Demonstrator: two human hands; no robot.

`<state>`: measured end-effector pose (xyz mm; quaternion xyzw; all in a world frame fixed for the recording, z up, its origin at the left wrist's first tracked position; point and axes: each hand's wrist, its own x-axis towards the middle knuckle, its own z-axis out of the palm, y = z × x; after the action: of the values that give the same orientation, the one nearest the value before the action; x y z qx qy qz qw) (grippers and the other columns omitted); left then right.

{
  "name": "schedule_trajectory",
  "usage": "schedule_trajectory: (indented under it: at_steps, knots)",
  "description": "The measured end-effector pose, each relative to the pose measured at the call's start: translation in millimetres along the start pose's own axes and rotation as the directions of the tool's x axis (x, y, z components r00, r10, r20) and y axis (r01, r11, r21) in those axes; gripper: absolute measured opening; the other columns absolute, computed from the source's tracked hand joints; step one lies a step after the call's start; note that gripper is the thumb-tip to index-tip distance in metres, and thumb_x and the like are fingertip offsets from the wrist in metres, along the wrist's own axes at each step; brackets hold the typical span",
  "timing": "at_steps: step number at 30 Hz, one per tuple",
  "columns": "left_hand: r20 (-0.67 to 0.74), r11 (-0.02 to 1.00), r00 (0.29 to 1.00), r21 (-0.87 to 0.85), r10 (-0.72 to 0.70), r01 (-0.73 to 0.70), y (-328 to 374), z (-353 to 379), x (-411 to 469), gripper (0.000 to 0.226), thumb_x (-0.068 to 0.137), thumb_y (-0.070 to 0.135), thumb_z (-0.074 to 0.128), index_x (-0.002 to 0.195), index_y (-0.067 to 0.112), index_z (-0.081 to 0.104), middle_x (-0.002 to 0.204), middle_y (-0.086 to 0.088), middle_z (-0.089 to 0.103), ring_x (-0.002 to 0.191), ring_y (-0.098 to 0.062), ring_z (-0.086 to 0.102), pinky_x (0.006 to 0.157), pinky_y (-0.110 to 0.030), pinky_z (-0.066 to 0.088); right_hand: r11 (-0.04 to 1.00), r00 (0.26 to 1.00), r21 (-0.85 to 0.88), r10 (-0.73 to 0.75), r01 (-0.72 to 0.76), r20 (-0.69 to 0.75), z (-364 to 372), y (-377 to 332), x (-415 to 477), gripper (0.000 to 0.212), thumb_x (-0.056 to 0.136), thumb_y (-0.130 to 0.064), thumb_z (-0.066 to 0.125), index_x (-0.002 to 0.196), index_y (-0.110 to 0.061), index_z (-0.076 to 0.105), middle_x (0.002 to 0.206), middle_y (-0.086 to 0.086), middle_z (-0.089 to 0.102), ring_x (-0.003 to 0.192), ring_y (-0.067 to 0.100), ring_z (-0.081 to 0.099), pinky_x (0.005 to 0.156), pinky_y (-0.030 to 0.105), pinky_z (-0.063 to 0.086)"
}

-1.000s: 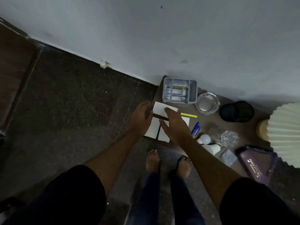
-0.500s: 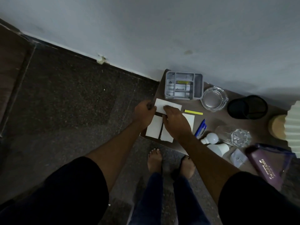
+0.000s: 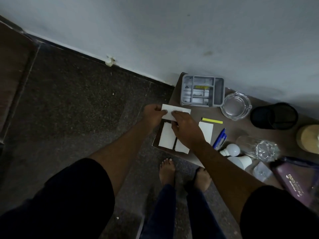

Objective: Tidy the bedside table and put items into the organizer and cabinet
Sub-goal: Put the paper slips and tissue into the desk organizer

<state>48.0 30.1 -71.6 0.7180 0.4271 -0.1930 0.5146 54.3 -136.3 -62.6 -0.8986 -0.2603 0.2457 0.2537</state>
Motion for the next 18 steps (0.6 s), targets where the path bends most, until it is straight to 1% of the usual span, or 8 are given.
schedule_trajectory:
  at_steps: [2,5,6,8,11,14,16,18]
  knots:
    - [-0.024,1.000,0.999,-0.003,0.024,-0.024,-3.1,-3.1,0.1,0.027,0.090,0.010,0.073,0.114,-0.002,0.069,0.111,-0.016,0.070,0.101,-0.026,0.069,0.080,-0.032,0.059,0.999,1.000,0.047,0.016,-0.016,-0.014,-0.4,1.2,-1.2,0.045,0.100,-0.020,0.058,0.142,-0.006,0.053,0.144,0.014,0.056,0.135,0.028,0.049,0.116,0.038,0.035]
    - [-0.018,0.998,0.998,-0.008,0.064,-0.064,-5.9,-12.0,-4.4,0.024,0.090,0.006,0.072,0.111,-0.004,0.069,0.102,-0.012,0.066,0.092,-0.020,0.066,0.060,-0.016,0.058,0.991,0.994,0.126,0.055,-0.043,-0.090,-2.7,2.8,-8.6,0.042,0.098,-0.018,0.061,0.137,-0.006,0.057,0.138,0.013,0.059,0.131,0.028,0.053,0.112,0.039,0.041]
    - [-0.009,0.997,0.998,-0.034,0.062,-0.062,-6.6,-15.1,-6.1,0.024,0.090,0.004,0.071,0.111,-0.005,0.068,0.103,-0.012,0.066,0.093,-0.020,0.066,0.058,-0.015,0.058,0.988,0.990,0.144,0.069,-0.050,-0.126,-3.5,3.2,-12.3,0.041,0.097,-0.017,0.062,0.135,-0.006,0.059,0.136,0.014,0.060,0.129,0.029,0.054,0.111,0.040,0.044]
    - [0.022,0.994,0.999,-0.106,0.038,-0.035,-6.8,-21.0,-10.6,0.024,0.090,0.000,0.070,0.112,-0.007,0.066,0.104,-0.015,0.065,0.095,-0.022,0.067,0.060,-0.018,0.060,0.984,0.980,0.164,0.099,-0.070,-0.173,-4.3,4.4,-19.8,0.040,0.095,-0.017,0.065,0.133,-0.005,0.060,0.133,0.014,0.062,0.127,0.029,0.056,0.107,0.042,0.049]
    - [0.056,0.985,0.998,-0.171,0.022,-0.012,-8.1,-28.9,-18.7,0.024,0.089,-0.003,0.069,0.112,-0.010,0.066,0.098,-0.014,0.066,0.084,-0.016,0.067,0.057,-0.016,0.059,0.958,0.962,0.246,0.194,-0.145,-0.190,-6.5,5.0,-26.7,0.040,0.095,-0.021,0.067,0.131,-0.005,0.062,0.130,0.012,0.063,0.118,0.025,0.062,0.101,0.039,0.053]
    - [0.081,0.977,0.997,-0.215,0.014,0.004,-12.6,-34.5,-27.4,0.023,0.089,-0.003,0.070,0.111,-0.010,0.066,0.090,-0.007,0.067,0.077,-0.010,0.066,0.054,-0.013,0.056,0.866,0.907,0.434,0.365,-0.248,-0.210,-11.4,2.0,-30.0,0.040,0.090,-0.029,0.074,0.124,-0.011,0.065,0.116,0.003,0.069,0.098,0.012,0.067,0.088,0.025,0.058]
    - [0.086,0.973,0.996,-0.228,0.003,0.017,-16.7,-36.4,-33.9,0.017,0.088,0.000,0.072,0.104,-0.003,0.069,0.089,-0.004,0.069,0.078,-0.010,0.069,0.057,-0.015,0.057,0.759,0.865,0.565,0.480,-0.324,-0.148,-15.7,-2.2,-31.0,0.044,0.085,-0.035,0.078,0.122,-0.015,0.065,0.112,-0.005,0.071,0.095,0.006,0.068,0.085,0.022,0.058]
    - [0.093,0.971,0.996,-0.237,-0.012,0.033,-19.4,-37.4,-41.0,0.010,0.087,0.005,0.074,0.095,0.009,0.072,0.093,-0.002,0.072,0.082,-0.012,0.072,0.062,-0.018,0.060,0.668,0.840,0.639,0.539,-0.381,-0.061,-18.7,-5.2,-30.9,0.051,0.082,-0.039,0.081,0.125,-0.018,0.063,0.114,-0.009,0.071,0.097,0.005,0.068,0.084,0.020,0.057]
